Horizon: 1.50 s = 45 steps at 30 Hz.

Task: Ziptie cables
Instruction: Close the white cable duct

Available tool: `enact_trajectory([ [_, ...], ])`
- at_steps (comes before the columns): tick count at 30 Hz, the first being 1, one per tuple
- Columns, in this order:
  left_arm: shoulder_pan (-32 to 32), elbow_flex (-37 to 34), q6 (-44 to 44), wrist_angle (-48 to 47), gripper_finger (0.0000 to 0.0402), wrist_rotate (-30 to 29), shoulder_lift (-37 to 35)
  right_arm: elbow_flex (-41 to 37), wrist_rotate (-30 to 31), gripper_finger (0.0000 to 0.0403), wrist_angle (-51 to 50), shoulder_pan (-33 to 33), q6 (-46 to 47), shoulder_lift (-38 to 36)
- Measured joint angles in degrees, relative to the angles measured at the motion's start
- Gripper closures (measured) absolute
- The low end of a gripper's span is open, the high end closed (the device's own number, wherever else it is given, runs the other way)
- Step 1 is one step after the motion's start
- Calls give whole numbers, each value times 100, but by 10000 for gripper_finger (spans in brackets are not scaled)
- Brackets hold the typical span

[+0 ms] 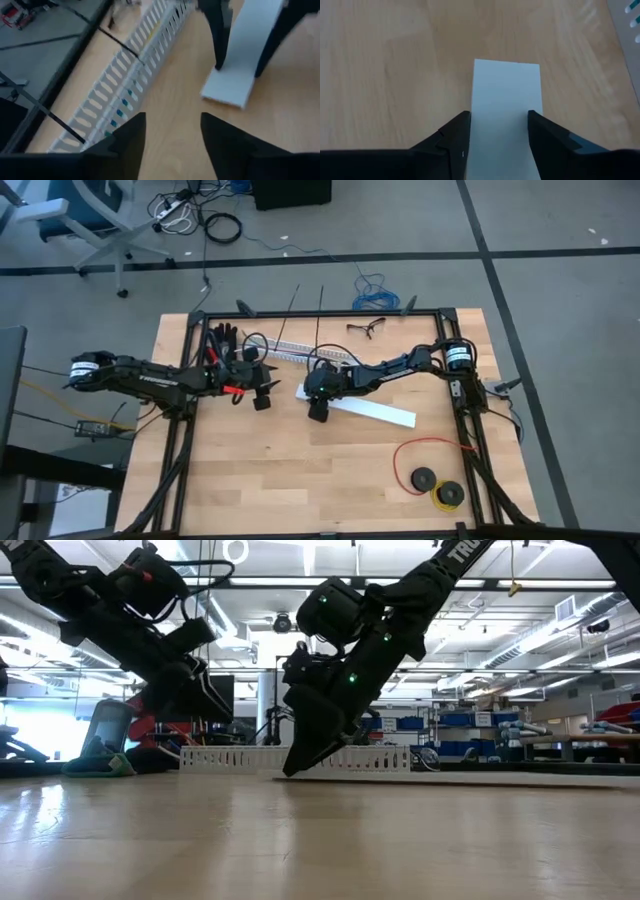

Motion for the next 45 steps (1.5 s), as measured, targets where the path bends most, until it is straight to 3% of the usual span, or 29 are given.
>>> enact_trajectory([
  [5, -1, -6, -11, 26, 178, 0, 49, 0, -20, 231, 0, 0, 94, 0],
  [13, 0, -4, -17, 64, 177, -2, 114, 2, -23, 218, 64, -19, 87, -51],
  [23, 0, -4, -130, 48, 177, -2, 111, -2, -20, 153, -113, -63, -261, -728],
  [34, 4, -4, -23, 398, 176, -355, 414, 0, -22, 59, -1096, -66, 164, -754],
  [45, 4, -1, 50, 1337, 176, -415, 528, 1, -21, 52, -1127, -52, 287, -754],
])
